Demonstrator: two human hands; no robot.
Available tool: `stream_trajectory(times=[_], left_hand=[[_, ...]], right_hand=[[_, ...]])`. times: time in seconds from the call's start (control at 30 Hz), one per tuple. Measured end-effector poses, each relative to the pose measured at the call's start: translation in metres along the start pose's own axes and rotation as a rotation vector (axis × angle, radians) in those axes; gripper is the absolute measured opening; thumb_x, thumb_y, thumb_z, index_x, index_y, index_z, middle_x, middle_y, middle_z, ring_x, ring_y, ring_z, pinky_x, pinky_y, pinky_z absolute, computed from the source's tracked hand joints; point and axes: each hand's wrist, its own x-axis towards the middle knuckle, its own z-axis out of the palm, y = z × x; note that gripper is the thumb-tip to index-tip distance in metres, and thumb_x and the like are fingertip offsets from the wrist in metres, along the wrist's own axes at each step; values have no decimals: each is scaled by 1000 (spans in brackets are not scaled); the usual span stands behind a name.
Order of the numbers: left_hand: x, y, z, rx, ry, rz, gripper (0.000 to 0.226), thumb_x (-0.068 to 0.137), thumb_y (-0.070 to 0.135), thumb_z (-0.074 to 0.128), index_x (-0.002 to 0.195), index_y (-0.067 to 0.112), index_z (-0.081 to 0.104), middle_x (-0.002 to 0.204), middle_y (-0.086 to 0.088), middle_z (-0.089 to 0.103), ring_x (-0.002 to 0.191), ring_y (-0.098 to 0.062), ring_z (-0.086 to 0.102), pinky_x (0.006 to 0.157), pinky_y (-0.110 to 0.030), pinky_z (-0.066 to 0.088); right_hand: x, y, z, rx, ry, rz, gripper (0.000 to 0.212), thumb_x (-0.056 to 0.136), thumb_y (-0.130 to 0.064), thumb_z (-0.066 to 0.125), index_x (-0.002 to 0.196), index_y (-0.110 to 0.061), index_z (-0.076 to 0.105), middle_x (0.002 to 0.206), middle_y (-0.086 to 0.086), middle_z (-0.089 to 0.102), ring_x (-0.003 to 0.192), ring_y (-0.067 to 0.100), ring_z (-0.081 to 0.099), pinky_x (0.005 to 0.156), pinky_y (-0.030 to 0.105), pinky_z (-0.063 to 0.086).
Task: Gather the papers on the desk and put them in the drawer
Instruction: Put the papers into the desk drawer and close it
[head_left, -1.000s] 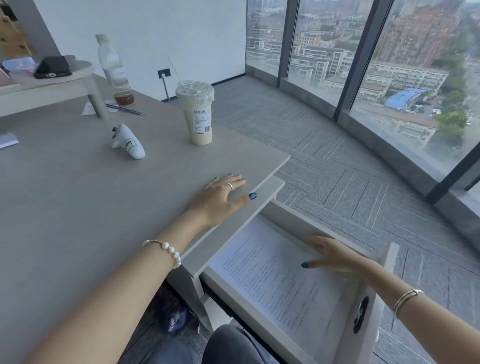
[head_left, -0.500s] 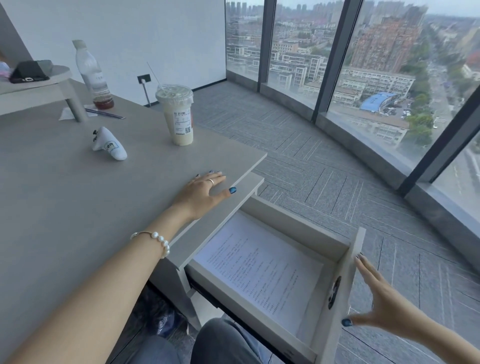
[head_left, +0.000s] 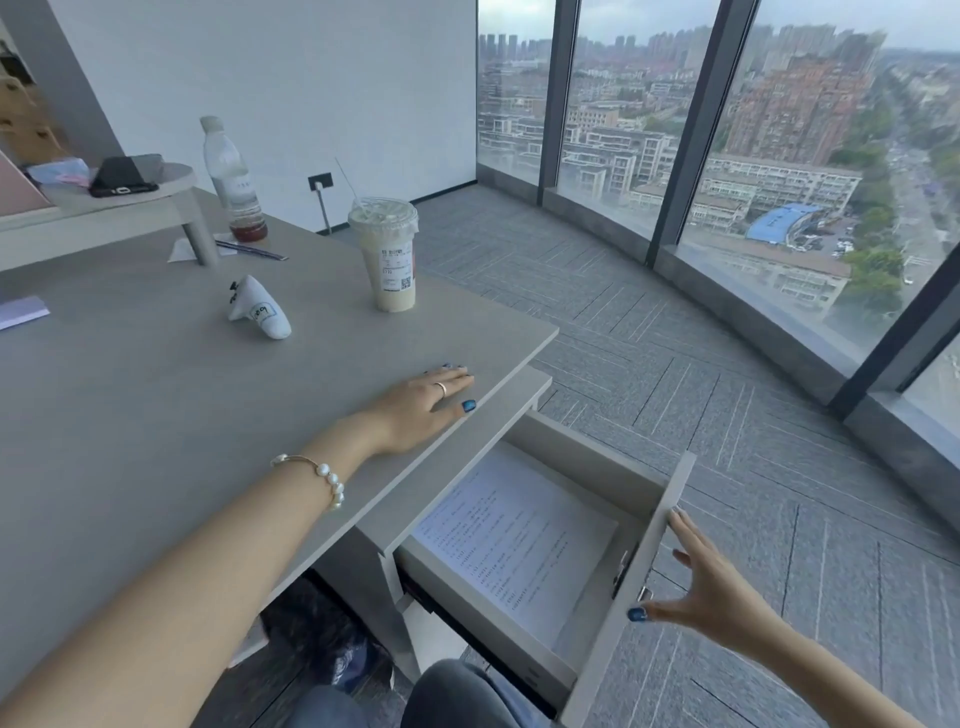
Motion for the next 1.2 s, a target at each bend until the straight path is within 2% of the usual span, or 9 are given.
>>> stream_trajectory(times=[0.07, 0.13, 0.27, 0.47, 0.63, 0.8, 0.97, 1.1, 1.2], left_hand=[[-2, -7, -2, 15, 20, 16, 49, 95, 34, 38, 142, 19, 33, 156, 2, 25, 144, -6, 14, 112, -15, 4], [-4, -14, 0, 57, 58, 25, 47, 96, 33, 37, 141, 22, 34, 155, 4, 26, 144, -5, 14, 114, -18, 3], [-4, -19, 1, 42, 136, -12, 46, 94, 37, 37, 139, 24, 39, 154, 3, 29, 144, -7, 16, 115, -24, 2], [-5, -15, 1, -13, 121, -31, 58, 87, 54, 39, 138, 27, 39, 154, 7, 28, 143, -5, 15, 119, -27, 5], [-6, -14, -1, -22, 132, -42, 56, 88, 52, 42, 138, 26, 40, 154, 7, 29, 143, -6, 17, 119, -28, 6], [-6, -15, -2, 16, 113, -34, 56, 88, 53, 40, 139, 28, 37, 154, 8, 28, 143, -5, 15, 118, -27, 6], [-4, -17, -1, 47, 100, -23, 63, 83, 58, 36, 140, 30, 35, 155, 8, 25, 144, -4, 13, 117, -25, 3], [-2, -20, 1, 43, 96, -21, 56, 88, 53, 39, 139, 32, 35, 156, 9, 24, 144, -3, 12, 116, -24, 2], [-1, -19, 1, 25, 104, -20, 48, 93, 45, 35, 139, 31, 37, 155, 8, 25, 144, -4, 14, 116, -25, 3]], right_hand=[[9, -6, 7, -5, 14, -19, 154, 26, -79, 68, 147, -17, -2, 158, -2, -3, 141, 23, 27, 117, 41, 26], [19, -13, 13, 1, 29, -32, 154, 25, -81, 66, 147, -17, -2, 159, -2, -4, 143, 24, 21, 117, 44, 25], [38, -28, 27, 8, 48, -59, 147, 32, -73, 68, 147, -14, -3, 159, 0, -5, 145, 23, 18, 117, 44, 24], [67, -50, 49, 53, 63, -105, 142, 38, -70, 68, 148, -12, -2, 159, 0, -4, 146, 17, 8, 119, 42, 22], [92, -71, 64, 117, 44, -102, 142, 38, -69, 69, 148, -13, -2, 160, 1, -5, 145, 21, 14, 117, 43, 27], [117, -85, 79, 160, 83, -150, 125, 58, -43, 81, 148, -13, 0, 160, 3, 1, 144, 22, 18, 116, 40, 29], [135, -95, 88, 208, 96, -173, 119, 60, -36, 83, 147, -14, 6, 159, 5, 6, 137, 22, 34, 111, 33, 35], [146, -103, 96, 193, 133, -185, 125, 53, -44, 84, 147, -12, 10, 159, 6, 9, 143, 18, 20, 114, 38, 32], [148, -103, 101, 227, 160, -176, 121, 57, -38, 85, 147, -9, 11, 159, 5, 8, 145, 16, 15, 116, 33, 29]])
